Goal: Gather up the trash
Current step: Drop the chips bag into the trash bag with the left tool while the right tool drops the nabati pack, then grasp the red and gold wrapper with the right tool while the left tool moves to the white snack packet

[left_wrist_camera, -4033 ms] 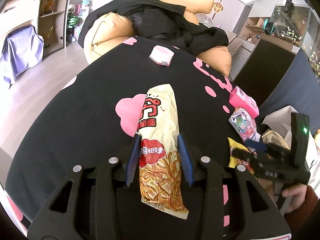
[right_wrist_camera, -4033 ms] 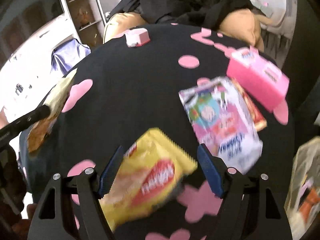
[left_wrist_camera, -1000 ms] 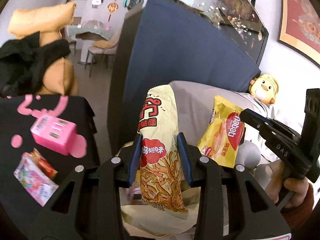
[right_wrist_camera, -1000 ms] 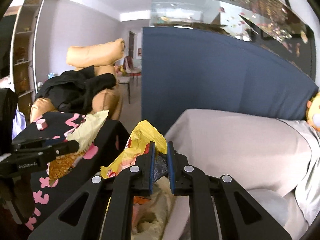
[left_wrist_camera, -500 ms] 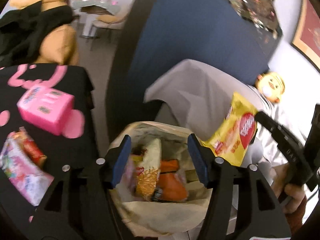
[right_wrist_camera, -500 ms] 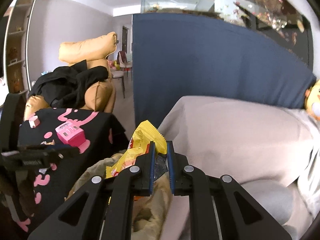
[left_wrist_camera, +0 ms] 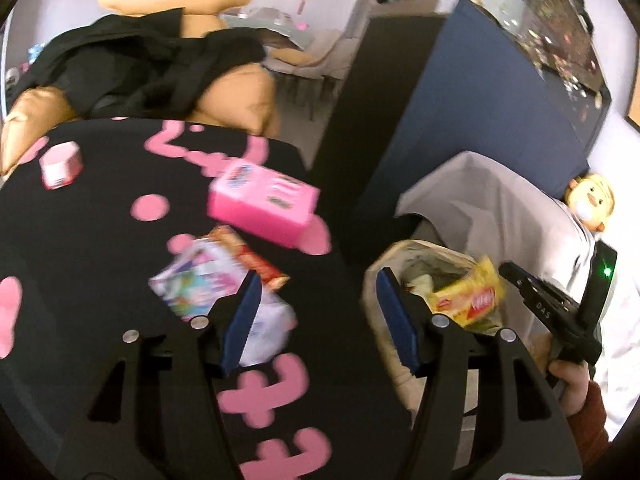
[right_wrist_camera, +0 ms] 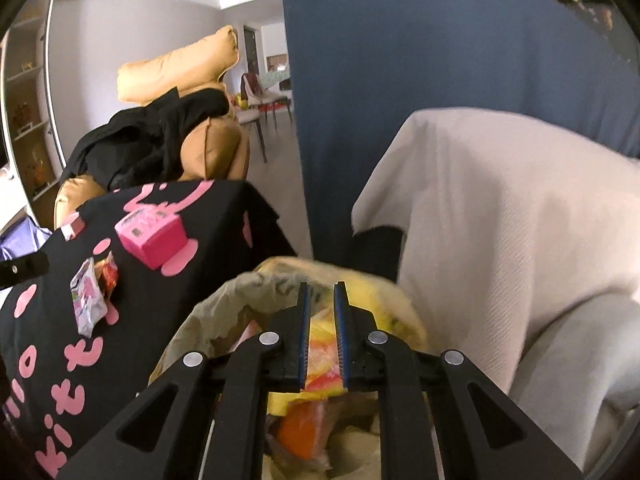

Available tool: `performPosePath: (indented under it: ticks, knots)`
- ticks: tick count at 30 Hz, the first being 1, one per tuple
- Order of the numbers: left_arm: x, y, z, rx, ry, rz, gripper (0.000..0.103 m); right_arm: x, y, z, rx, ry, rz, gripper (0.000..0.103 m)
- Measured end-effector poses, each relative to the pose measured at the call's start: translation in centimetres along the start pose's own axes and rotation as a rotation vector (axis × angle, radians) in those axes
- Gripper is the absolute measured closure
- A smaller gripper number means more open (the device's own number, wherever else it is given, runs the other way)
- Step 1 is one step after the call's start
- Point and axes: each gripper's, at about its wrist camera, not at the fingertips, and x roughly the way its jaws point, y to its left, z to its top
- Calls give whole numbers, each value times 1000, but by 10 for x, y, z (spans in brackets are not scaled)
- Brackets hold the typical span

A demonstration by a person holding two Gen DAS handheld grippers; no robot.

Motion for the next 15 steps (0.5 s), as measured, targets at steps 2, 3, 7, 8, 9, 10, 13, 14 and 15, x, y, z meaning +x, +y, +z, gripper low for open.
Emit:
performPosePath:
  ticks: [2,3,7,8,9,10,13,14,15]
  knots:
    - [-6,15,-2,-28,-7,17,46,2,0,-6,7,21,1,90]
    - [-10,25,-4,-49,-9,26,46,4,-1,-9,17,37,10,90]
    - [-21,59,-10,-114,-15,58,46,11,-4,-26,55,111,44,90]
    - [-23,63,-11,-122,-15,63,46,11,-4,-29,56,121,45,90]
    - [-24,70,-13,-137,-16,72,46,11,-4,-31,57,126,46,90]
    - [-25,76,-15,-149,-14,77,46,9,-3,-33,62,130,52,90]
    - [-24,91,-21,-188,-2,78,45,2,2,-35,75,116,77,89]
    - [-23,92,-22,-192,2,78,45,-1,4,-33,73,111,80,89]
    - [-21,95,-23,-195,8,77,45,-3,8,-32,65,104,87,88]
